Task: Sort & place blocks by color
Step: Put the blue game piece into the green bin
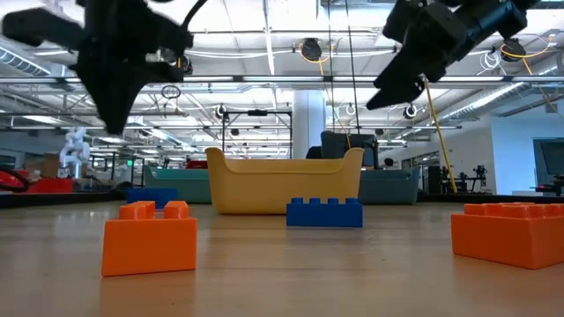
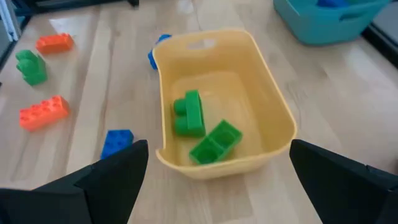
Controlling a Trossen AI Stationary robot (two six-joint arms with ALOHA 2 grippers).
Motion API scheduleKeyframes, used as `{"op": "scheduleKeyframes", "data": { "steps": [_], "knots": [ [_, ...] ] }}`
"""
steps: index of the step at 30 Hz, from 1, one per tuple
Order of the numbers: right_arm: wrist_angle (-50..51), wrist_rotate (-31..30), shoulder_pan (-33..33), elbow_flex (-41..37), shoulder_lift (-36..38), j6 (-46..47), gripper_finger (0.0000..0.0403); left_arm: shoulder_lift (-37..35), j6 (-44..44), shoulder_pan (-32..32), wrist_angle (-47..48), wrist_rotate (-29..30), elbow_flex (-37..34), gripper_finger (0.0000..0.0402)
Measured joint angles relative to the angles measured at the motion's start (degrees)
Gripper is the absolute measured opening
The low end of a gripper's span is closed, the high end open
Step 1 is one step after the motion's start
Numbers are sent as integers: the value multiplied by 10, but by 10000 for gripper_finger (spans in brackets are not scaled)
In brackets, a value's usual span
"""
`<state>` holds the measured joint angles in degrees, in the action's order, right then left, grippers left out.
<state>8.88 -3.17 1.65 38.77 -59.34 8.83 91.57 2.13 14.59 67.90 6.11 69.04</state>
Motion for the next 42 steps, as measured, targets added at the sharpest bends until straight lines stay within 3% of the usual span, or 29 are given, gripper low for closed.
{"op": "scheduleKeyframes", "data": {
  "steps": [6,10,13,21,26,32,42],
  "knots": [
    [-1,0,0,-18,4,23,384,-36,17,-44,-12,17,4,9],
    [7,1,-1,-21,8,41,384,-31,60,-51,-24,19,3,41],
    [11,2,-2,-21,11,49,384,-21,96,-51,-42,14,-6,87],
    [12,1,-2,-21,11,83,384,28,96,-65,-60,-9,-26,249],
    [12,1,-2,-21,11,85,384,65,99,-75,-109,-1,-26,304],
    [17,3,-3,-21,11,83,384,116,96,-91,-136,-12,-26,296],
    [64,3,-3,-20,11,83,384,161,104,-80,-125,-38,-25,204]
  ]
}}
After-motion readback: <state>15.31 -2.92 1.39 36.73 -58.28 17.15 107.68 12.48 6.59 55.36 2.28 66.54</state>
